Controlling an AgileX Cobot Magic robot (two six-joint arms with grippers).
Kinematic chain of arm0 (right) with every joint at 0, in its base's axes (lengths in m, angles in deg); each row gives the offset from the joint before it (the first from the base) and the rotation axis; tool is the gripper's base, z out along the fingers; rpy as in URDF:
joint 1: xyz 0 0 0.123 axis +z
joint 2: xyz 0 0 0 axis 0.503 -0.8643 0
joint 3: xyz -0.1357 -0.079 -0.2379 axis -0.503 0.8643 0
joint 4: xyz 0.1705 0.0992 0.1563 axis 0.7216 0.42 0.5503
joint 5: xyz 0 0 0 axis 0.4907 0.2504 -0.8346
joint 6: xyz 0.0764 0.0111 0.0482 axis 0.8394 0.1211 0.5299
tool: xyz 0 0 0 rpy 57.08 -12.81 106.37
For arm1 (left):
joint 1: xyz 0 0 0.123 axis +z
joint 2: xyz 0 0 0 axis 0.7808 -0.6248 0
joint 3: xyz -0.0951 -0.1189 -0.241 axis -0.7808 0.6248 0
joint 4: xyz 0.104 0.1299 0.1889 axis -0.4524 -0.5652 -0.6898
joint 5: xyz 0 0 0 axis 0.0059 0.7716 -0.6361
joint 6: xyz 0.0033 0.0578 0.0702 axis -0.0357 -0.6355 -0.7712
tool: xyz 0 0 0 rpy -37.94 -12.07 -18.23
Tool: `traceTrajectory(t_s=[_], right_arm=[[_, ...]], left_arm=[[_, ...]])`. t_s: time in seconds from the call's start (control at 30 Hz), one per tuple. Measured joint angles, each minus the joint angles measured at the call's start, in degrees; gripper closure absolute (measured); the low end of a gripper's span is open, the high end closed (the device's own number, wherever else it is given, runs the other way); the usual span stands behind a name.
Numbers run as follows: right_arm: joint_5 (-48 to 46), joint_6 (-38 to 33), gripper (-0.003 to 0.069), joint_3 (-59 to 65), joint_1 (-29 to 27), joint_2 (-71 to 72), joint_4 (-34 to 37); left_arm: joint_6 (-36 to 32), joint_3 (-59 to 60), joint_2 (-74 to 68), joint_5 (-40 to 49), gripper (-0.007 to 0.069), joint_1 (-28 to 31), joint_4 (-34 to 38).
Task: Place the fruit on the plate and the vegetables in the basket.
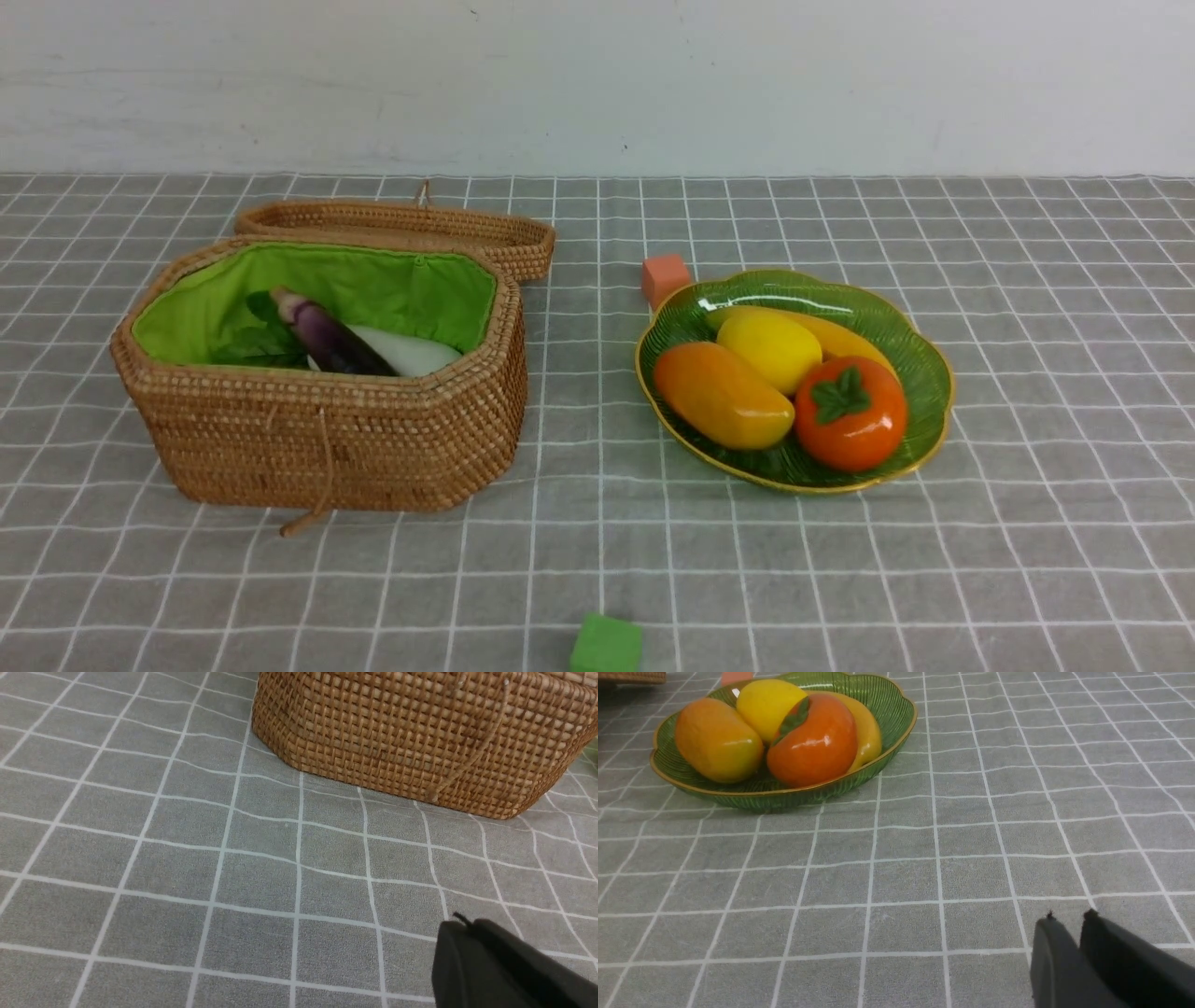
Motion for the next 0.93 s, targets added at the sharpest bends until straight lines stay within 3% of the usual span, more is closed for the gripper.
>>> traceTrajectory(t_s=[0.93], right_arm=[[0.00, -0.04, 0.0531, 0.00, 0.00, 0.00, 0.00]], left_arm=[[0.00, 0.00, 0.00, 0.00, 0.0634, 0.00, 0.16]])
